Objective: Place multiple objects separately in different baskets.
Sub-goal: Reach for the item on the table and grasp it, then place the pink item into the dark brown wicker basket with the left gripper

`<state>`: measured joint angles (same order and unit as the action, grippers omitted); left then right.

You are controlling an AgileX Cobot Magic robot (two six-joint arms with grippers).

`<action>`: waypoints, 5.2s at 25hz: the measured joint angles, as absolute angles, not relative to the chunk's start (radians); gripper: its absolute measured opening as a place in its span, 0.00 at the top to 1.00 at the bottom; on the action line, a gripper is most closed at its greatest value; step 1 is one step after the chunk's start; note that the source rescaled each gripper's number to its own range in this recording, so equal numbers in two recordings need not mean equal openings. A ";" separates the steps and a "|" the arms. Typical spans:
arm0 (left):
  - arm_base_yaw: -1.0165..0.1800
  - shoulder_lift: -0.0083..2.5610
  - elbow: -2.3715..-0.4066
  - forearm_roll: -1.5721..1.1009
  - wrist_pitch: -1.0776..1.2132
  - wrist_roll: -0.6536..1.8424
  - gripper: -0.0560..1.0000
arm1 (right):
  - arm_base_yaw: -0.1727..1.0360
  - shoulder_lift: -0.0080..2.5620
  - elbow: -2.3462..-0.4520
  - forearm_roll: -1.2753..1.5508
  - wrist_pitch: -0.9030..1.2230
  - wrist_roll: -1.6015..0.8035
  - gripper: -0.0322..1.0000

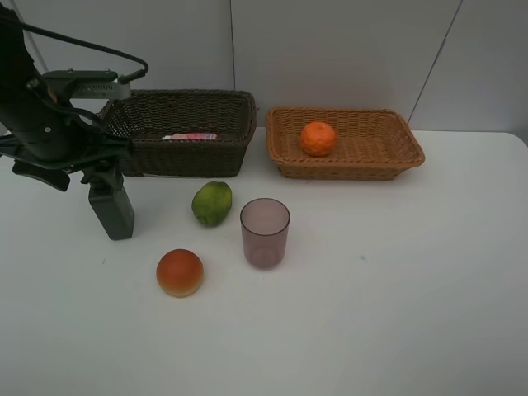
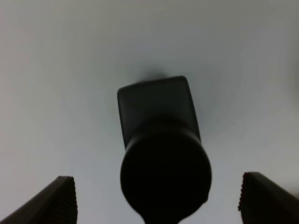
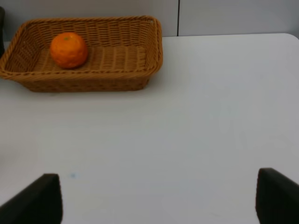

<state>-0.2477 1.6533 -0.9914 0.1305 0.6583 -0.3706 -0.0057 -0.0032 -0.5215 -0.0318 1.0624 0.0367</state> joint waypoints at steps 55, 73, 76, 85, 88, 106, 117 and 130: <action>-0.248 1.805 -0.991 0.133 0.492 -0.409 0.49 | -0.006 -0.003 -0.522 -0.032 1.062 0.037 0.20; -0.248 1.651 -1.147 0.129 0.745 -0.400 0.49 | -0.006 -0.003 -0.522 -0.031 1.062 0.037 0.20; -0.248 1.628 -1.214 0.129 0.800 -0.380 0.49 | -0.006 -0.003 -0.522 -0.031 1.062 0.037 0.20; -0.248 1.627 -1.374 0.129 0.857 -0.353 0.49 | -0.006 -0.003 -0.522 -0.031 1.062 0.037 0.20; -0.248 1.640 -1.406 0.129 0.844 -0.353 0.49 | -0.006 -0.003 -0.522 -0.031 1.062 0.037 0.20; -0.236 1.846 -1.554 0.171 0.665 -0.278 0.49 | -0.006 -0.003 -0.522 -0.032 1.062 0.037 0.20; -0.165 2.067 -1.554 0.226 0.421 -0.275 0.49 | -0.006 -0.004 -0.522 -0.032 1.062 0.037 0.20; -0.166 2.129 -1.555 0.177 0.377 -0.275 0.27 | -0.006 -0.004 -0.522 -0.032 1.062 0.037 0.20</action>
<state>-0.1661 2.1290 -1.5551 0.1770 0.3768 -0.2746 -0.0057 -0.0039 -0.5215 -0.0320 1.0615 0.0367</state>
